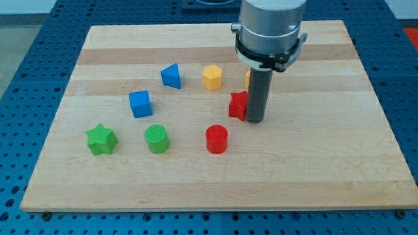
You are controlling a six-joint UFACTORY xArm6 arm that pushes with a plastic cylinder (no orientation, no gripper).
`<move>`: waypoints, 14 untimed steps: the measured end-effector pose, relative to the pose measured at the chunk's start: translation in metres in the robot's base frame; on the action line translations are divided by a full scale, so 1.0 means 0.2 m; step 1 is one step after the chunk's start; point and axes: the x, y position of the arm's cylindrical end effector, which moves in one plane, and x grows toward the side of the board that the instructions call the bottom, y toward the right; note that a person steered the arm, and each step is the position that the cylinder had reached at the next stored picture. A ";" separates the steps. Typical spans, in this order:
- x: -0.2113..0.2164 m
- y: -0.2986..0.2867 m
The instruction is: Nudge the red circle to the left
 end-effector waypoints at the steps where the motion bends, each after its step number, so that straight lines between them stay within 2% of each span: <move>1: -0.02 -0.01; 2: 0.02 0.24; 3: -0.05 0.32; 5: -0.07 0.32; 6: -0.03 0.29; 9: 0.24 -0.05; 14: 0.31 -0.14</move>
